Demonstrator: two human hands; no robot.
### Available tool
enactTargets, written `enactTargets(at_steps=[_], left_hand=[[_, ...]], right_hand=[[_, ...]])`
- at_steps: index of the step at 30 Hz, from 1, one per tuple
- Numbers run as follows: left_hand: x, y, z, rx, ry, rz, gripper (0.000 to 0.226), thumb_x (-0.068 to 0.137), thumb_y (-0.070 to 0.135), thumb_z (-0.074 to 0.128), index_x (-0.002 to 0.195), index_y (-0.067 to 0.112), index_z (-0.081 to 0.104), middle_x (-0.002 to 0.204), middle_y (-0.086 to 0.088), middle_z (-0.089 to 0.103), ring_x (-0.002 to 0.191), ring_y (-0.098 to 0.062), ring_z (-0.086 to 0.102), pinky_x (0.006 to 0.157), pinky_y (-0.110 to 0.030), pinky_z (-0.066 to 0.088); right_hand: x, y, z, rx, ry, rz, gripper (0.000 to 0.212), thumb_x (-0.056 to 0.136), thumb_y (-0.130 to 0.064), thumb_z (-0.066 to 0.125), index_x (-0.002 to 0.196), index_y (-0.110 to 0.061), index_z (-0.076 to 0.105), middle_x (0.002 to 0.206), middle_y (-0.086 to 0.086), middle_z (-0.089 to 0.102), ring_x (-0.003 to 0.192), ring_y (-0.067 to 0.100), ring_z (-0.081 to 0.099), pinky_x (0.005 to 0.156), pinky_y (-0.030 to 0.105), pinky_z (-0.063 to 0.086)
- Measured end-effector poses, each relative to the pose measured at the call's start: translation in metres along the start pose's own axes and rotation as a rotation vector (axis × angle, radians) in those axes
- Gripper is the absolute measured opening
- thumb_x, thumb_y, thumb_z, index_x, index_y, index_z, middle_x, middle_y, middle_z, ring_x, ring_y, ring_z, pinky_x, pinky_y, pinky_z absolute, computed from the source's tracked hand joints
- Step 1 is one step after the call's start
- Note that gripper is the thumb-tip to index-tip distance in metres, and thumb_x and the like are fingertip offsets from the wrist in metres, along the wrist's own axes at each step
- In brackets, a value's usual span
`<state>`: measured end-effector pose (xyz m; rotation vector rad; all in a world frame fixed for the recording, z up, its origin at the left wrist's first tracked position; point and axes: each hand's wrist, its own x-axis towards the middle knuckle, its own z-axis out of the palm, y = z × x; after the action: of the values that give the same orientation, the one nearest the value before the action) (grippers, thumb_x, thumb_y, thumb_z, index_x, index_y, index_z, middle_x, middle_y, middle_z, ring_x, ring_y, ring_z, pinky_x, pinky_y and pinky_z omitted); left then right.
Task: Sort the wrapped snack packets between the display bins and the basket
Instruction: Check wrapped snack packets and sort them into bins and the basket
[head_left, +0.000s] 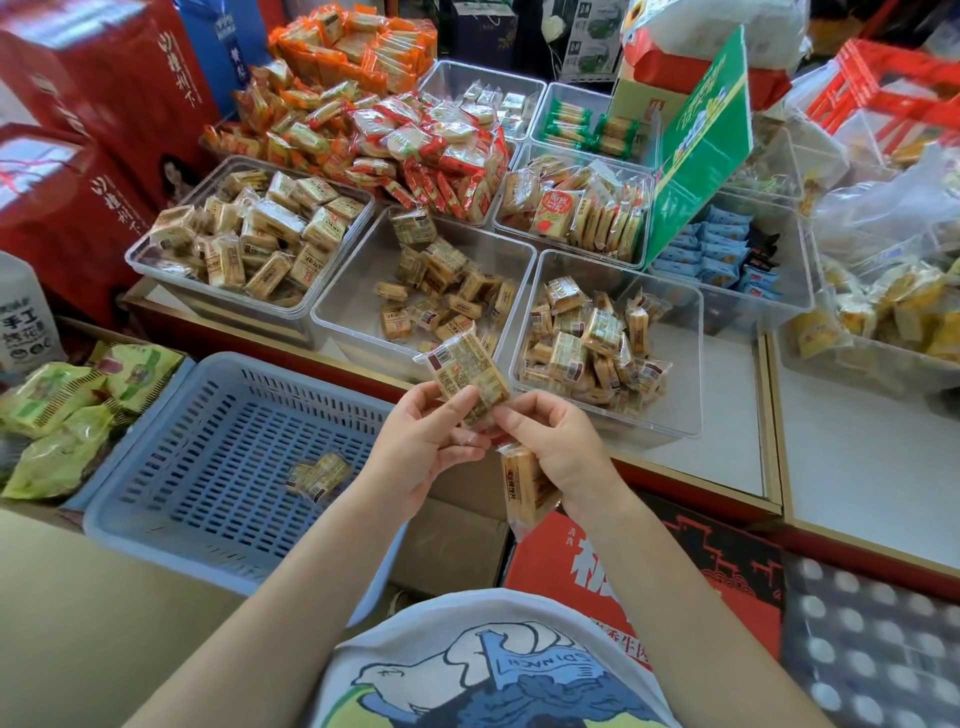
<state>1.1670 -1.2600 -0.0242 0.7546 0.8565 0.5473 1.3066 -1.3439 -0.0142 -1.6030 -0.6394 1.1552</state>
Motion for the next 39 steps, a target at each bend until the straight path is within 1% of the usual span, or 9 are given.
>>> enactTargets(at_steps=[9,17,20,22,26,29,32,35,39], left_hand=[[0.003,-0.001,-0.001,0.205,-0.049,0.032,0.033,0.088,0.004,0.073,0.118,0.014,0.062,0.078,-0.009,0.074,0.064,-0.016,0.069,0.058,-0.023,0.057],[0.011,-0.002,0.003,0.115,-0.096,0.022,0.061,0.079,0.021,0.077,0.134,0.006,0.056,0.087,-0.014,0.073,0.069,-0.019,0.069,0.061,-0.024,0.059],[0.017,0.002,0.012,0.046,-0.149,-0.002,0.055,0.084,0.030,0.070,0.132,0.005,0.057,0.112,-0.015,0.075,0.092,-0.023,0.074,0.072,-0.027,0.062],[0.026,0.003,0.017,0.013,-0.143,0.022,0.052,0.087,0.022,0.069,0.133,0.001,0.056,0.122,-0.020,0.071,0.106,-0.030,0.072,0.083,-0.033,0.063],[0.044,-0.001,0.027,0.158,-0.076,0.036,0.040,0.093,0.004,0.068,0.131,0.008,0.056,0.119,-0.018,0.073,0.109,-0.032,0.072,0.100,-0.050,0.056],[0.050,-0.009,0.041,0.329,-0.149,-0.021,0.039,0.092,0.011,0.072,0.127,0.015,0.056,0.119,-0.016,0.073,0.108,-0.031,0.072,0.099,-0.054,0.055],[0.054,-0.021,0.063,0.439,-0.264,-0.071,0.060,0.075,0.031,0.082,0.126,0.013,0.054,0.117,-0.013,0.072,0.098,-0.022,0.073,0.082,-0.037,0.060],[0.068,-0.029,0.079,0.538,-0.205,-0.030,0.059,0.075,0.030,0.088,0.121,0.015,0.055,0.100,-0.005,0.071,0.081,-0.013,0.071,0.068,-0.028,0.056],[0.096,-0.024,0.089,0.413,-0.089,-0.063,0.074,0.068,0.043,0.089,0.128,0.014,0.058,0.114,-0.012,0.074,0.102,-0.027,0.074,0.091,-0.050,0.060]], right_hand=[[0.004,0.000,-0.011,0.132,-0.003,0.027,0.023,0.097,-0.010,0.066,0.076,-0.016,0.061,0.088,0.007,0.077,0.069,0.011,0.068,0.067,0.026,0.050],[0.007,0.000,-0.021,0.209,-0.031,0.049,0.026,0.097,-0.011,0.066,0.073,-0.018,0.060,0.087,0.008,0.071,0.064,0.010,0.063,0.061,0.024,0.050],[0.008,-0.003,-0.030,0.143,-0.082,0.041,0.025,0.096,-0.015,0.068,0.072,-0.022,0.066,0.086,0.006,0.072,0.067,0.012,0.063,0.064,0.024,0.051],[0.010,-0.004,-0.035,0.064,-0.039,0.062,0.015,0.097,-0.028,0.068,0.087,-0.017,0.068,0.086,0.003,0.075,0.075,0.018,0.067,0.073,0.029,0.055],[0.017,-0.007,-0.048,0.051,0.220,0.098,0.067,0.073,-0.074,0.065,0.108,-0.017,0.059,0.092,0.005,0.066,0.082,0.020,0.062,0.087,0.045,0.055],[0.025,-0.011,-0.064,0.091,0.304,0.089,0.067,0.077,-0.074,0.061,0.112,-0.017,0.056,0.099,0.009,0.068,0.088,0.021,0.067,0.086,0.042,0.057],[0.036,-0.010,-0.073,0.119,0.307,0.092,0.069,0.075,-0.076,0.063,0.113,-0.020,0.054,0.109,0.012,0.069,0.101,0.029,0.069,0.093,0.053,0.057],[0.045,-0.008,-0.080,0.117,0.262,0.083,0.069,0.073,-0.071,0.066,0.117,-0.020,0.052,0.113,0.012,0.066,0.102,0.025,0.070,0.087,0.051,0.061],[0.064,0.001,-0.101,0.154,0.193,0.057,0.077,0.071,-0.069,0.070,0.125,-0.018,0.053,0.122,0.008,0.066,0.110,0.020,0.069,0.095,0.046,0.059]])
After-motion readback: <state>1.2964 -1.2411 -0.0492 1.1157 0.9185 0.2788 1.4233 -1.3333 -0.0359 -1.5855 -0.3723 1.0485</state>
